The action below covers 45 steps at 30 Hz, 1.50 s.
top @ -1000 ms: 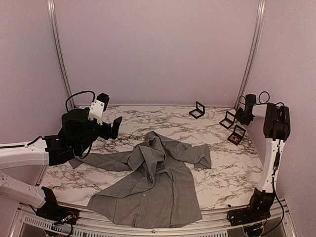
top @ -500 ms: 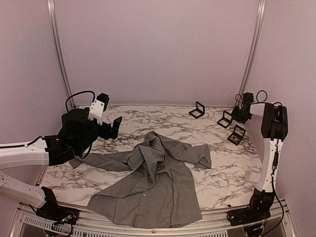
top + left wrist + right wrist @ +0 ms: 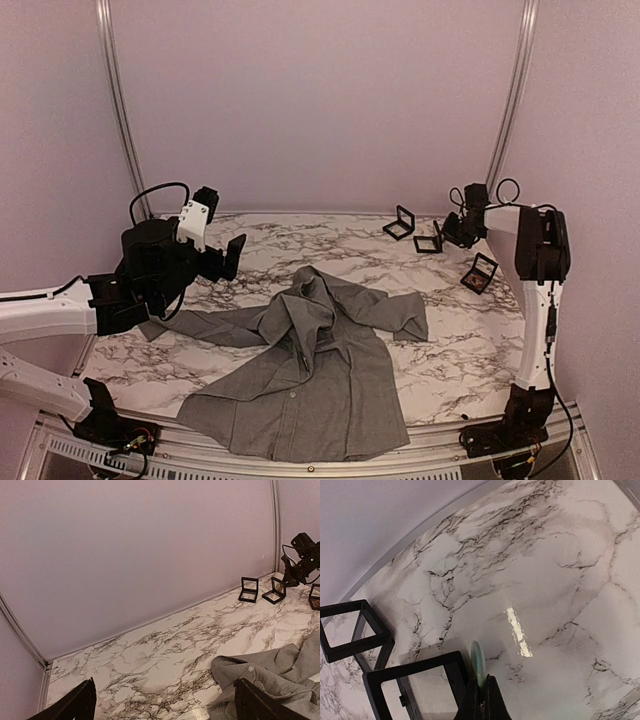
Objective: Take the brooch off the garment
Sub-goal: Adjust the brooch box at the corner of the board.
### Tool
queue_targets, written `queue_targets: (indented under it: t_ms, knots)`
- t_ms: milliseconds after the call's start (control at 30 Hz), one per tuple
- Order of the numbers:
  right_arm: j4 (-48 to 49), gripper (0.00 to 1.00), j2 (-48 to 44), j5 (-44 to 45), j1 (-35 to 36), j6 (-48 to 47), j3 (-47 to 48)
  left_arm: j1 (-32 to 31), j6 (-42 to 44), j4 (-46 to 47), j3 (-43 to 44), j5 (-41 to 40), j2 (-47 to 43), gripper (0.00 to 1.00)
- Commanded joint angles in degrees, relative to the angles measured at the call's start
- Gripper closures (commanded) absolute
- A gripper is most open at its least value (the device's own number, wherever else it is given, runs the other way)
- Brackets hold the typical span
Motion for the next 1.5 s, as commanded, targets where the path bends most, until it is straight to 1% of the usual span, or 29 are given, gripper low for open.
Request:
queue_targets:
  t_ms: [0,167,300,400,467,633,900,1100,1467]
  knots:
    - [-1.4,1.0,-2.3,4.8,-0.4,-0.7,1.0,0.4,-0.1,-0.9,0.3,-0.3,-2.1,0.01]
    - [0.2,1.0,-8.5,5.4,-0.2,-1.0,-3.1,0.4,-0.3,-0.5,0.3,0.0,-2.1,0.01]
    - [3.1,1.0,-15.0,3.9,0.8,-0.5,-9.8,0.4,-0.7,-0.5,0.5,0.5,-2.0,0.01]
    - [4.7,1.0,-18.7,2.9,2.7,-0.6,-13.5,0.4,-0.8,-0.7,0.9,0.9,-2.0,0.01]
    - [4.4,1.0,-19.7,3.5,5.6,-1.2,-13.9,0.4,-0.9,-0.7,0.9,1.1,-1.9,0.01]
    - [2.5,1.0,-17.5,4.2,9.5,-2.4,-11.3,0.4,-1.3,-0.6,1.6,1.7,-0.9,0.01]
    - [2.0,1.0,-13.1,5.2,10.2,-2.9,-9.5,0.4,-1.2,-0.9,2.0,1.7,-0.6,0.01]
    - [1.7,1.0,-9.7,5.8,8.8,-3.2,-8.2,0.4,-1.2,-1.1,2.2,1.4,-0.4,0.01]
    - [-0.5,1.0,-10.0,5.9,3.9,-4.8,-7.6,0.4,-1.3,-1.2,2.2,1.2,-0.4,0.01]
